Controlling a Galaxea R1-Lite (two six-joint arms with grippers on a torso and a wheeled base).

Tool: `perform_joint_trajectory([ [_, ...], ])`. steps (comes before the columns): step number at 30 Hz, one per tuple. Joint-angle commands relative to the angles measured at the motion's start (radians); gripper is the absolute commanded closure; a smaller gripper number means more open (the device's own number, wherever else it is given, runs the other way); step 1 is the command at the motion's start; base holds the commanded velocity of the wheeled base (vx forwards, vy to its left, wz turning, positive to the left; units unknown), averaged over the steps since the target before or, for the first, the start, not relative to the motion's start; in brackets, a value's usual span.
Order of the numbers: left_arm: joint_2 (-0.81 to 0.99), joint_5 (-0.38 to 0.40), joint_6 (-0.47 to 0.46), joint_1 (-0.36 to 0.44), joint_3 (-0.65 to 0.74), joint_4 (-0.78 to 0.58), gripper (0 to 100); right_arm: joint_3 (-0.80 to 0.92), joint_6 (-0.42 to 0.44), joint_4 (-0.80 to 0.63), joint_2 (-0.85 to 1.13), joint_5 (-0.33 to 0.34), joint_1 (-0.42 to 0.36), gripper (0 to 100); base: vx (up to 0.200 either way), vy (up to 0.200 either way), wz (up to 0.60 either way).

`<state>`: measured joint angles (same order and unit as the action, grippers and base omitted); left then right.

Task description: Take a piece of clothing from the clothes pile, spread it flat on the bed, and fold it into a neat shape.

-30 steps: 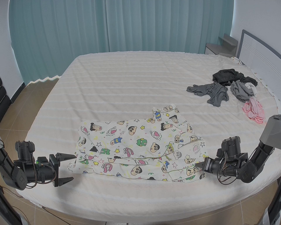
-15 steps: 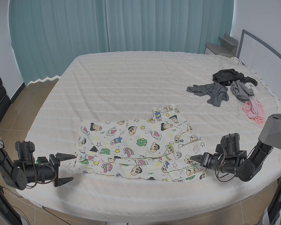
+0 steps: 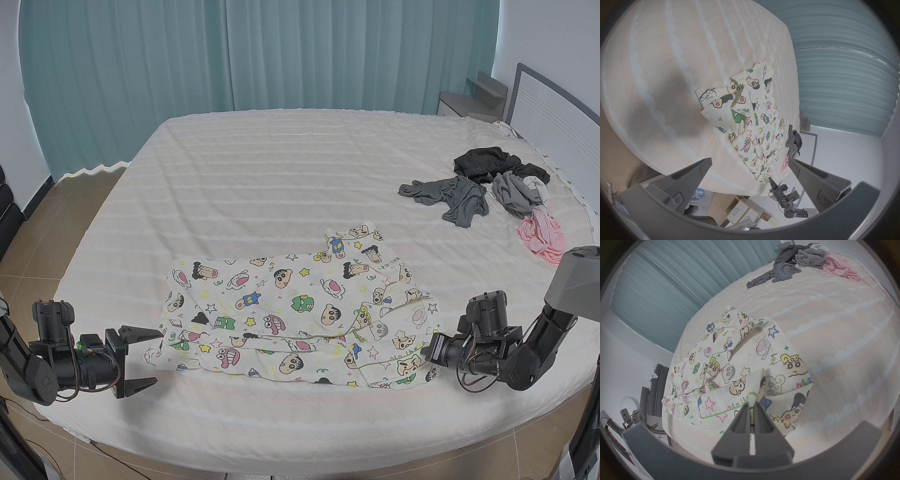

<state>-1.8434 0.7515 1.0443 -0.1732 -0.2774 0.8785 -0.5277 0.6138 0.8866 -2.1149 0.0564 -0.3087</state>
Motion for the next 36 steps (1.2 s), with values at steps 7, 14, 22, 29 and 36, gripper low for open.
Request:
perform_joint_trajectory([
  [7, 0.0, 0.0, 0.0, 0.0, 0.001, 0.0, 0, 0.037, -0.008, -0.008, 0.118, -0.016, -0.023, 100, 0.0, 0.0, 0.0],
  [14, 0.0, -0.001, 0.0, 0.0, 0.001, 0.0, 0, 0.074, -0.019, -0.006, 0.118, -0.063, -0.072, 100, 0.0, 0.0, 0.0],
  [22, 0.0, 0.0, 0.0, 0.0, 0.001, 0.0, 0, 0.072, -0.023, -0.006, 0.096, -0.063, -0.066, 100, 0.0, 0.0, 0.0],
  [29, 0.0, 0.0, 0.0, 0.0, 0.001, 0.0, 0, 0.072, -0.022, -0.006, 0.099, -0.063, -0.072, 0, 0.0, 0.0, 0.0],
  [36, 0.0, 0.0, 0.0, 0.0, 0.001, 0.0, 0, 0.043, -0.022, 0.005, 0.085, -0.061, -0.061, 0, 0.0, 0.0, 0.0],
])
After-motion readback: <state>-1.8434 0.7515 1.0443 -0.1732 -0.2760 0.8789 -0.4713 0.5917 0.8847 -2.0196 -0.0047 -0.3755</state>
